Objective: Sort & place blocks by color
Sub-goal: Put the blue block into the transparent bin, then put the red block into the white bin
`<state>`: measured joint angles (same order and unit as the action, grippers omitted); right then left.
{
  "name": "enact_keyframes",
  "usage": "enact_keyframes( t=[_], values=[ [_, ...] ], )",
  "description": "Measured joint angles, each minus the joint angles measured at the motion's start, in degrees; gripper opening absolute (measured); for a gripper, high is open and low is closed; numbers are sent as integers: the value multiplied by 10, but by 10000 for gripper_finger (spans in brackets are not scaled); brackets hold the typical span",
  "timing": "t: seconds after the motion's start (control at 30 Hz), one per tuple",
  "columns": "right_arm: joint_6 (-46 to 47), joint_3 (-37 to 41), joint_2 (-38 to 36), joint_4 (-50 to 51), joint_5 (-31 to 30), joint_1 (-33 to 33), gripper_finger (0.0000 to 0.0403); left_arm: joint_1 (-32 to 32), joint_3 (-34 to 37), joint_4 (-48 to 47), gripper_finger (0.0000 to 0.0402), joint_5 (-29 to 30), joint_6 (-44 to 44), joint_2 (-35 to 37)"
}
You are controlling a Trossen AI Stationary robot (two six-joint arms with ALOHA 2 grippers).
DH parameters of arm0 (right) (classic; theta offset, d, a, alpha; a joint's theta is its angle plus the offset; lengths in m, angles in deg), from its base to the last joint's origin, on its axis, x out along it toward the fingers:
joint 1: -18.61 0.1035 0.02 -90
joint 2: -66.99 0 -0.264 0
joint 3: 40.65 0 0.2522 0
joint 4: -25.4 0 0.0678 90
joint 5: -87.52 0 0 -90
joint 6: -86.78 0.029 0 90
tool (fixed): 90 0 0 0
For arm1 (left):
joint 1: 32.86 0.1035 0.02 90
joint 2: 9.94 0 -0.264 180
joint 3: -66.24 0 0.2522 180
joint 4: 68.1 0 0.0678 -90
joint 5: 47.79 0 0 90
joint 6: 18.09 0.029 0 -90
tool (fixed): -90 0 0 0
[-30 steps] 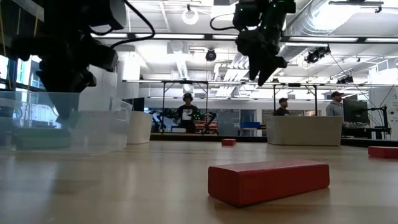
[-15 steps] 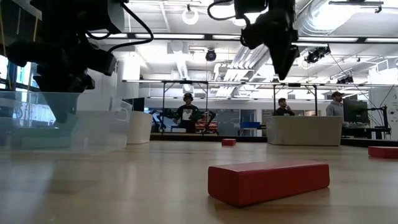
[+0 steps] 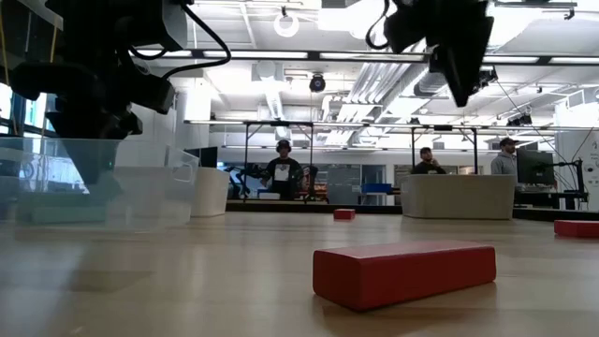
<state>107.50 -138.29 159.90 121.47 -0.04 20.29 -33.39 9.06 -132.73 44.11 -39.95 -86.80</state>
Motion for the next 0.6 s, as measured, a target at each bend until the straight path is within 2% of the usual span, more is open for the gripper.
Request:
enact_keyframes(
  t=[0.4, 0.6],
  values=[
    [23, 4, 0, 61, -35, 80, 239, 0, 0, 0, 162, -2, -1, 0],
    [18, 90, -17, 51, -10, 96, 243, 0, 0, -2, 174, -2, -5, 0]
  ],
)
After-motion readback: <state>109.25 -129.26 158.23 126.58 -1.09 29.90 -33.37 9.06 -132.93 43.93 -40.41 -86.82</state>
